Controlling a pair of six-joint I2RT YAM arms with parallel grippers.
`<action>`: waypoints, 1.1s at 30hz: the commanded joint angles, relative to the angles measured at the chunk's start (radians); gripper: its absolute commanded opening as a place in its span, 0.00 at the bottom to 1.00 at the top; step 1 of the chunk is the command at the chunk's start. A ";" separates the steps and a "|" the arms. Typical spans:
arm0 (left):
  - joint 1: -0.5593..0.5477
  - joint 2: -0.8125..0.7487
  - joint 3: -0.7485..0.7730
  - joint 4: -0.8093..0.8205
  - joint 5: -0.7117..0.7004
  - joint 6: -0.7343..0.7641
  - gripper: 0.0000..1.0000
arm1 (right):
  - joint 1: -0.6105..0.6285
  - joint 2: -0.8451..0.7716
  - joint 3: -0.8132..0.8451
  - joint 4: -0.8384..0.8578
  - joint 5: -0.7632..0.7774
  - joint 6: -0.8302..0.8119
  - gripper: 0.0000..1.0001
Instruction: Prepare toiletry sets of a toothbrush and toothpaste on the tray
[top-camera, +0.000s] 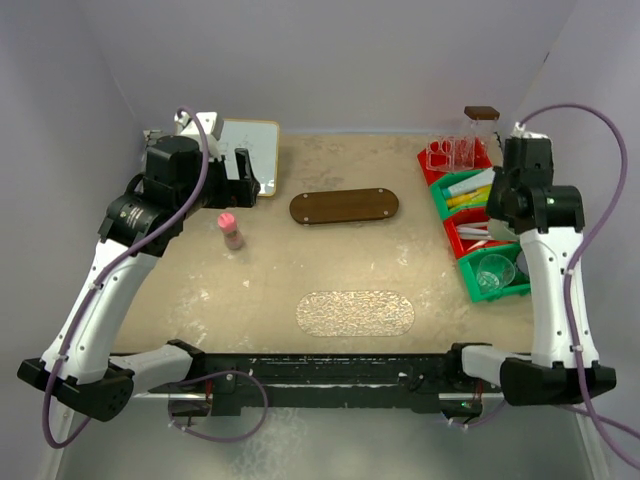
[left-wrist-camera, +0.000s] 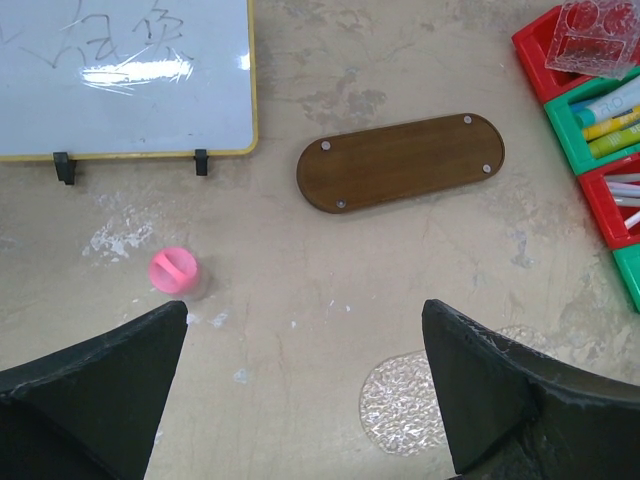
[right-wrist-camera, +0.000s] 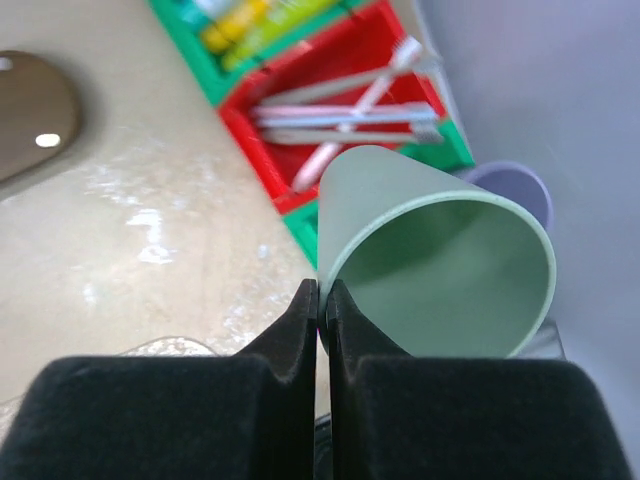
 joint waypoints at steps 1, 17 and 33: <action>-0.005 0.008 0.047 -0.004 -0.008 -0.024 0.97 | 0.170 0.103 0.150 0.016 -0.018 -0.058 0.00; -0.004 0.077 0.086 -0.042 -0.068 -0.097 0.99 | 0.606 0.802 0.762 0.062 -0.113 -0.098 0.00; -0.003 0.026 0.105 -0.175 -0.137 -0.143 1.00 | 0.743 1.126 1.085 0.058 -0.174 -0.071 0.00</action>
